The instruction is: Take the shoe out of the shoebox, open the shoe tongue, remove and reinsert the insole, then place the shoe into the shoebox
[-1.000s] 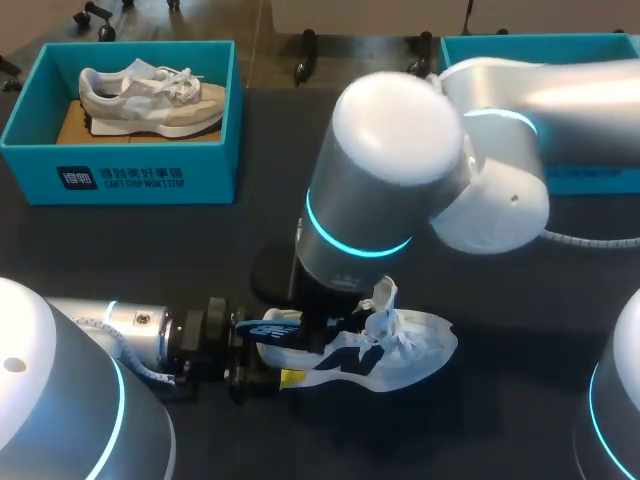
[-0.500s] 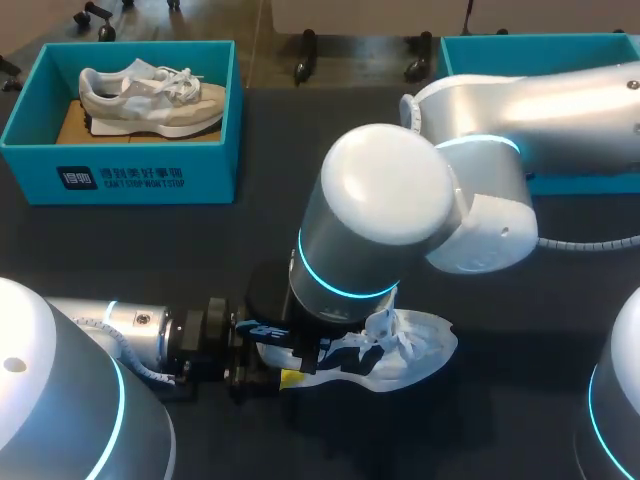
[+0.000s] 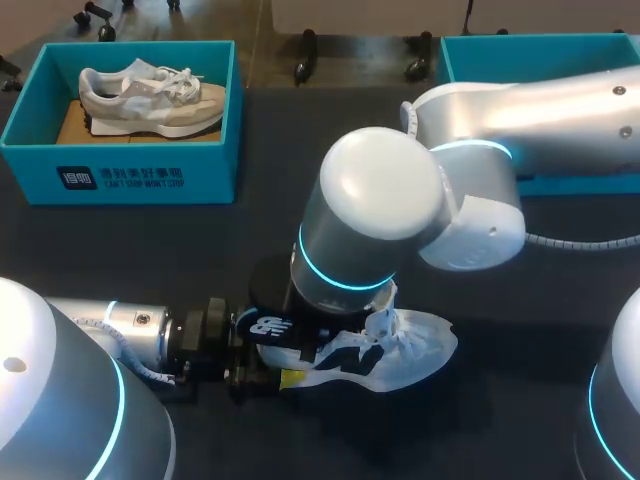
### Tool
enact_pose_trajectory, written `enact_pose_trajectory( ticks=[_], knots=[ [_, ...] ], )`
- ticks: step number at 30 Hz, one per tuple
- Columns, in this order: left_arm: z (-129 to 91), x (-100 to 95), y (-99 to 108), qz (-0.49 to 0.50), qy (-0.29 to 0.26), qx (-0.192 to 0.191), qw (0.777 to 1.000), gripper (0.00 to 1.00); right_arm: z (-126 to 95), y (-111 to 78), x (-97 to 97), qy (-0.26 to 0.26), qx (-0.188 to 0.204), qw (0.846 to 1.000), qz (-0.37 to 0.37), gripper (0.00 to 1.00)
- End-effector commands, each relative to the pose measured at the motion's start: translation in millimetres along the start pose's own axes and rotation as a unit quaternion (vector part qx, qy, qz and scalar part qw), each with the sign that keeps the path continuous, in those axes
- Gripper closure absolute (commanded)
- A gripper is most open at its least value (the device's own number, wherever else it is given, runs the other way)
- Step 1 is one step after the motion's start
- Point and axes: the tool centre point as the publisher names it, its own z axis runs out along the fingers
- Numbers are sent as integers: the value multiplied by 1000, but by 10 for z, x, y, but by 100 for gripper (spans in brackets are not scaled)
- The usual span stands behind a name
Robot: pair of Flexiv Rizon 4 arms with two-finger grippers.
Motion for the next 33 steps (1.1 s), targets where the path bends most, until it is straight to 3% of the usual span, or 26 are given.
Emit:
enact_pose_trajectory(
  ticks=[1,4,6,14,21,33],
  knots=[
    [5,1,20,0,-1,1,1000,100,127,51,-35,20,2,1000,-8,73],
    [5,1,20,0,-1,1,1000,100,181,63,-33,38,-7,999,-16,80],
    [5,1,20,0,-1,1,1000,100,189,65,-28,46,-11,999,-20,100],
    [5,1,20,0,-1,1,1000,100,150,40,-3,80,-17,996,-40,100],
    [5,1,20,0,-1,1,1000,100,-55,-7,62,111,-21,991,-77,100],
    [5,1,20,0,-1,1,1000,100,-563,-128,91,54,-18,995,-88,100]
  ],
)
